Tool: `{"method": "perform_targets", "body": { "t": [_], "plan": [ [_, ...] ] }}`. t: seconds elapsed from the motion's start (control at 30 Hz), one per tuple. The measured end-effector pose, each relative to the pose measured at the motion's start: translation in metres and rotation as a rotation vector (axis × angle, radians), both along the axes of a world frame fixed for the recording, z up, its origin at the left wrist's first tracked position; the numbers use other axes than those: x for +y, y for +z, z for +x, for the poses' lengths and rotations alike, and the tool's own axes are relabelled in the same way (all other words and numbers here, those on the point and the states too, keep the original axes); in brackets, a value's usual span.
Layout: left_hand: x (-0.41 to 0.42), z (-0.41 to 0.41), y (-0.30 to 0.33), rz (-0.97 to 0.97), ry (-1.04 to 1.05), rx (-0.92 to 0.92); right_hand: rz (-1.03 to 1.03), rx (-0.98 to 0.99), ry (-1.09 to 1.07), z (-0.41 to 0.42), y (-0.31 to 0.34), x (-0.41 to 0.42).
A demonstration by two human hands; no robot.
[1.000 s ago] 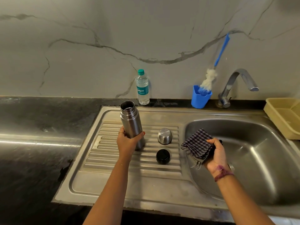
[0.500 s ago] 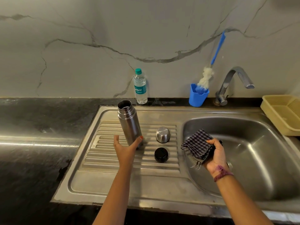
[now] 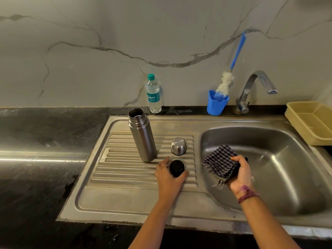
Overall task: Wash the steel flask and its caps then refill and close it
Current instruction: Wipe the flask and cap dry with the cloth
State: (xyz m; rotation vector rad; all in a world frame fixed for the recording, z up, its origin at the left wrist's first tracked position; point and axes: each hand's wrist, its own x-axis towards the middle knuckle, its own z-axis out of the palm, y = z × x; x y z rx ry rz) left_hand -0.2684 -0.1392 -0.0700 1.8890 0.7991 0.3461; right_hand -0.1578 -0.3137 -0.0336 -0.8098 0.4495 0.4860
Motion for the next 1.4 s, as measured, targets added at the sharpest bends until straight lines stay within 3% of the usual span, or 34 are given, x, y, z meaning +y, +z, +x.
{"method": "perform_targets", "body": {
  "t": [0.17, 0.43, 0.63, 1.03, 1.13, 1.4],
  "plan": [
    [0.001, 0.006, 0.003, 0.070, -0.095, 0.106, -0.005, -0.007, -0.020, -0.004, 0.002, -0.011],
    [-0.017, 0.012, 0.017, 0.063, -0.151, 0.043, -0.042, -0.017, -0.043, -0.001, 0.003, -0.034],
    [-0.044, 0.033, 0.043, -0.186, -0.253, 0.034, -0.069, -0.042, -0.010, 0.008, 0.014, -0.055],
    [-0.122, 0.074, 0.062, -0.581, -0.234, -0.054, -0.224, -0.104, 0.196, 0.025, 0.034, -0.099],
    [-0.147, 0.082, 0.064, -0.654, -0.208, -0.110, -0.292, -0.277, 0.253, 0.021, 0.039, -0.106],
    [-0.192, 0.098, 0.077, -0.953, -0.170, -0.263, -0.801, -1.143, 0.364, 0.020, 0.035, -0.125]
  ]
}}
